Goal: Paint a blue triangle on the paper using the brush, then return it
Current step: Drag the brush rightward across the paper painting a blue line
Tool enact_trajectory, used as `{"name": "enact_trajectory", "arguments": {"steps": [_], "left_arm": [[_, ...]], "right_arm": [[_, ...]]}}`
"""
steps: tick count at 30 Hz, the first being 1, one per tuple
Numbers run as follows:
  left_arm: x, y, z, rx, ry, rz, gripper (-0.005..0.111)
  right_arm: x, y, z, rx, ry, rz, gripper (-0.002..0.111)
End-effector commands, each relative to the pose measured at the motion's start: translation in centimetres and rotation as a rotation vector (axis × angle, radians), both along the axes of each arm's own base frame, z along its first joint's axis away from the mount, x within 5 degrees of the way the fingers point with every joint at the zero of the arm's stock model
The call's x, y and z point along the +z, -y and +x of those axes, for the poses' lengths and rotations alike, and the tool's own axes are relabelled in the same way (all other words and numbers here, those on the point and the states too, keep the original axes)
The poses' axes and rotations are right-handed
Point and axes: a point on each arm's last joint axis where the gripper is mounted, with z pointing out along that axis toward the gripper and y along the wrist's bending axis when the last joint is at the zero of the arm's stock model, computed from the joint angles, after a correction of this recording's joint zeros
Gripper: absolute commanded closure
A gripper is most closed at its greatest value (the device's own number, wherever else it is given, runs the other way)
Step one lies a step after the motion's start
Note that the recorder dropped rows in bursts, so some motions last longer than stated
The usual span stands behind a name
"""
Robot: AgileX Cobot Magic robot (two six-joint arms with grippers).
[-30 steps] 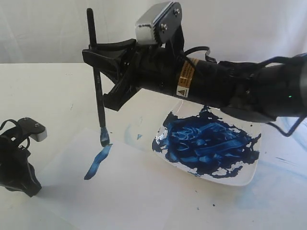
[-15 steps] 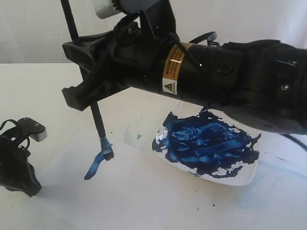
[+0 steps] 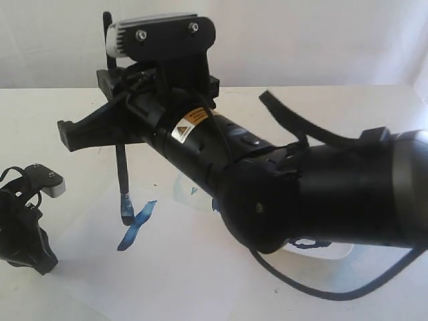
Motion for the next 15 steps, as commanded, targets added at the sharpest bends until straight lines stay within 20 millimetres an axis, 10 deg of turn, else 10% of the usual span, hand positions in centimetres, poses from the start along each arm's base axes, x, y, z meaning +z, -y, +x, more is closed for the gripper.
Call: {"name": "enact_trajectory", "arguments": {"steps": [1, 15], "left_arm": [[-0.25, 0.22, -0.55, -0.011, -0.036, -0.009, 0.107], [-0.25, 0.22, -0.55, -0.011, -0.036, -0.009, 0.107]], "right_arm": [[-1.40, -0.57, 0.22, -0.010, -0.031, -0.004, 0.108], [-1.96, -0.81, 0.44, -0.021, -0.095, 0.060, 0.108]]}}
